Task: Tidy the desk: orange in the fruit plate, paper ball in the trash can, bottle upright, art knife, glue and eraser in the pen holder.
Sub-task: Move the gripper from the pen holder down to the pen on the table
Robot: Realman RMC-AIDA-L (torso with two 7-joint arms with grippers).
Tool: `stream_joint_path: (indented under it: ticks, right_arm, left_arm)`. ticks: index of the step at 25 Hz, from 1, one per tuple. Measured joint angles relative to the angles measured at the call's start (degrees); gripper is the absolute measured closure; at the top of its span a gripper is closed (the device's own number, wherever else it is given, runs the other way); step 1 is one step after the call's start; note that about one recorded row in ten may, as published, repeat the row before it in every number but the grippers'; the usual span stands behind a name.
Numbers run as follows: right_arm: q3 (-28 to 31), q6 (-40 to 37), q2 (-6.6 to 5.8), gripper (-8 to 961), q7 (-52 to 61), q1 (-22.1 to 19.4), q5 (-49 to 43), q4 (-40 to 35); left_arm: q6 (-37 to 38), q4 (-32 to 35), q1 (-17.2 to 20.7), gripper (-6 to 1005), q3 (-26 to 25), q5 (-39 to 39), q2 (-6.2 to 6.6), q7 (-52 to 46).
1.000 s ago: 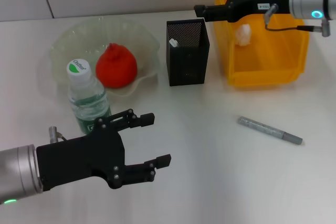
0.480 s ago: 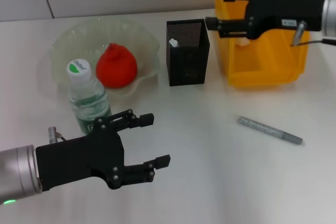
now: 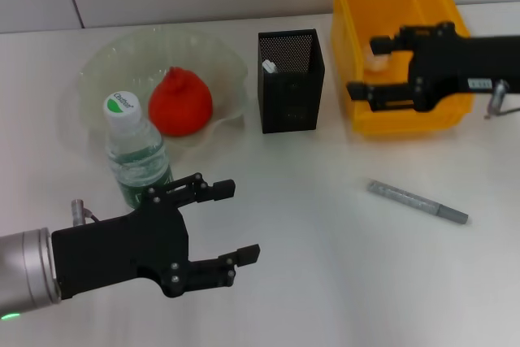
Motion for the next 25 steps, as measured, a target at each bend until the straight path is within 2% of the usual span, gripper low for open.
stream_joint_path:
  ticks: [4, 7, 12, 16, 20, 25]
  right_arm:
    - [-1.6, -1.3, 0.1, 190, 5.4, -0.7, -7.1, -3.4]
    - [-2.4, -3.4, 0.07, 190, 13.9, -0.8, -13.3, -7.6]
    - [-2.4, -8.7, -0.11, 191, 21.4, 0.3, -16.6, -12.6]
    - [-2.7, -11.4, -0.11, 192, 24.0, 1.2, -19.2, -14.4]
    - [-6.2, -13.4, -0.06, 194, 30.3, 2.5, -26.5, -16.4]
    - [-7.6, -15.6, -0.13, 197, 34.0, 4.2, -30.6, -16.6]
  left_arm:
    - [0.4, -0.2, 0.0, 197, -0.7, 0.0, 0.12, 0.0]
    - [0.6, -0.3, 0.2, 197, -1.9, 0.1, 0.14, 0.0]
    - [0.9, -0.4, 0.3, 197, -2.5, 0.2, 0.15, -0.1]
    - [0.9, -0.4, 0.3, 197, -2.5, 0.2, 0.15, -0.4]
    - [1.0, -0.6, 0.4, 197, -2.8, 0.6, 0.28, -0.6]
    - [1.1, -1.2, 0.1, 197, -2.9, 0.9, 0.31, -0.6]
